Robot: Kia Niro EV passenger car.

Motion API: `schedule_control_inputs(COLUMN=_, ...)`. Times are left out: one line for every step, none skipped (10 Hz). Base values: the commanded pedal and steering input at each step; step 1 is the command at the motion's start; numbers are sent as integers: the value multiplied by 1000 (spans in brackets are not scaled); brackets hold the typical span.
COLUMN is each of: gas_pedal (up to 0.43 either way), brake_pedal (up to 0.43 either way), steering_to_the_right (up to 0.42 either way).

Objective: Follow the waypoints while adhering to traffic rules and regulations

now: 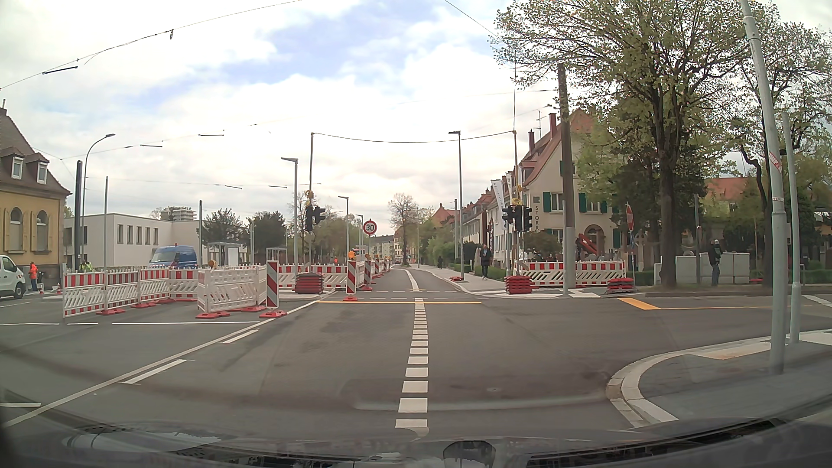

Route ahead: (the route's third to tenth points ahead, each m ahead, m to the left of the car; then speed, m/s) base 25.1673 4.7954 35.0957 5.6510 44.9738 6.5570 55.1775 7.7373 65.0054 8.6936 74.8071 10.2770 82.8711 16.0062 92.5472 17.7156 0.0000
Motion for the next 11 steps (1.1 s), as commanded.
schedule_control_inputs(gas_pedal=0, brake_pedal=0, steering_to_the_right=-31)
schedule_control_inputs(gas_pedal=59, brake_pedal=0, steering_to_the_right=-37)
schedule_control_inputs(gas_pedal=197, brake_pedal=0, steering_to_the_right=-45)
schedule_control_inputs(gas_pedal=220, brake_pedal=0, steering_to_the_right=-53)
schedule_control_inputs(gas_pedal=268, brake_pedal=0, steering_to_the_right=-60)
schedule_control_inputs(gas_pedal=287, brake_pedal=0, steering_to_the_right=-65)
schedule_control_inputs(gas_pedal=299, brake_pedal=0, steering_to_the_right=-70)
schedule_control_inputs(gas_pedal=311, brake_pedal=0, steering_to_the_right=-72)
schedule_control_inputs(gas_pedal=319, brake_pedal=0, steering_to_the_right=-72)
schedule_control_inputs(gas_pedal=339, brake_pedal=0, steering_to_the_right=-72)
schedule_control_inputs(gas_pedal=339, brake_pedal=0, steering_to_the_right=-71)
